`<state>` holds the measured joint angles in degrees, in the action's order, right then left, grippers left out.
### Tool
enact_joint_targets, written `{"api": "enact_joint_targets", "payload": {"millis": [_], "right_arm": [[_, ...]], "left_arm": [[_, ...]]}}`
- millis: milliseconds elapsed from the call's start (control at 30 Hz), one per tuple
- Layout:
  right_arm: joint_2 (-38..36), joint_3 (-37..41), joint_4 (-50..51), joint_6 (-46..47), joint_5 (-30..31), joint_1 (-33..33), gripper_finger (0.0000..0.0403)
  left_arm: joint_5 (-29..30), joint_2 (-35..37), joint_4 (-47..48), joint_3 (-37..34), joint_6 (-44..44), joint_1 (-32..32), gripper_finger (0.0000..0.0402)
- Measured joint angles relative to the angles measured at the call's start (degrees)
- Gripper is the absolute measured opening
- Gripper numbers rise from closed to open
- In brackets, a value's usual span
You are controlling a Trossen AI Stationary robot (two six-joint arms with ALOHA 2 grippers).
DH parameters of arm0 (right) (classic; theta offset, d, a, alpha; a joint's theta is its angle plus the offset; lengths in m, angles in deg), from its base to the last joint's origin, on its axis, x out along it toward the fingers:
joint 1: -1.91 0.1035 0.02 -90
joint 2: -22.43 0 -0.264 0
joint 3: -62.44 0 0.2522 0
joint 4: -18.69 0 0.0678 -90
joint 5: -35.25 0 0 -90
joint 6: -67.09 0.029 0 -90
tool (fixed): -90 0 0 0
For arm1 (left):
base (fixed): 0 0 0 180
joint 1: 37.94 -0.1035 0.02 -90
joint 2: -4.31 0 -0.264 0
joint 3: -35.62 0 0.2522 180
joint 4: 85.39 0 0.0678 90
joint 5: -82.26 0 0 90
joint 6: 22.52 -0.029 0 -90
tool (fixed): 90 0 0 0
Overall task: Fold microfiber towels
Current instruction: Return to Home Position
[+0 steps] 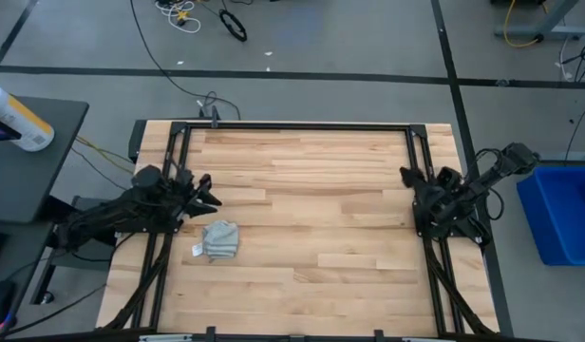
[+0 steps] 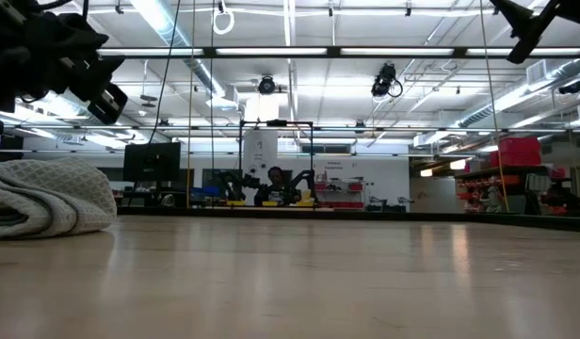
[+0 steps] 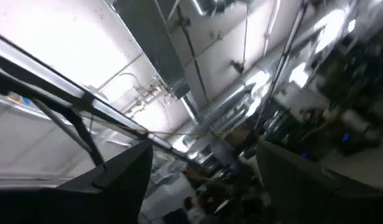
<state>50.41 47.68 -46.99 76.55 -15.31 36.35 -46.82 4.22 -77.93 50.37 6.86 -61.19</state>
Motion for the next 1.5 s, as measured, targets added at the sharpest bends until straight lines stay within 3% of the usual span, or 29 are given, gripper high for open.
{"api": "enact_joint_targets", "payload": {"millis": [133, 267, 400, 467, 533, 667, 967, 1167, 1233, 1500], "right_arm": [[-0.22, 0.56, -4.96, -12.64, -0.57, -4.24, 0.0279], [-1.98, 0.57, -4.73, -19.43, -5.33, -8.75, 0.0261], [-6.43, 0.57, 2.72, -27.58, -11.32, -10.22, 0.0244], [-9.86, 0.57, 13.26, -25.76, -10.64, -10.15, 0.0236], [-12.63, 0.57, 26.52, -18.05, -9.87, -10.37, 0.0228], [-14.65, 0.57, 46.18, -5.99, -15.55, -11.17, 0.0209], [-14.66, 0.59, 58.96, -5.24, -10.98, -16.83, 0.0183], [-14.66, 0.59, 65.58, -5.21, -11.3, -31.45, 0.0175], [-14.66, 0.59, 65.66, -5.54, -14.3, -38.26, 0.0171], [-14.67, 0.59, 61.59, -5.02, -44.84, -65.61, 0.0142]], "left_arm": [[0.46, -0.02, -0.78, -0.17, -0.26, 0.02, 0.0128], [1.05, -0.04, -0.62, -0.17, -0.89, 0.02, 0.0128], [1.1, -0.07, -0.53, -0.17, -1.1, 0.02, 0.0128], [1.1, -0.07, -0.43, -0.17, -1.29, 0.02, 0.0128], [1.12, -0.07, -0.43, -0.17, -1.3, 0.02, 0.0128], [1.08, -0.09, -0.43, -0.17, -1.78, 0.02, 0.0128], [0.3, -0.09, -0.93, -0.17, -1.74, 0.02, 0.0128], [-1.04, -0.1, -0.95, -0.17, -1.49, 0.02, 0.0128], [-1.04, -0.11, -0.83, -0.15, -1.56, 0.01, 0.0128], [-0.91, -0.11, 2.17, -0.06, -4.49, 0.0, 0.0128]]}}
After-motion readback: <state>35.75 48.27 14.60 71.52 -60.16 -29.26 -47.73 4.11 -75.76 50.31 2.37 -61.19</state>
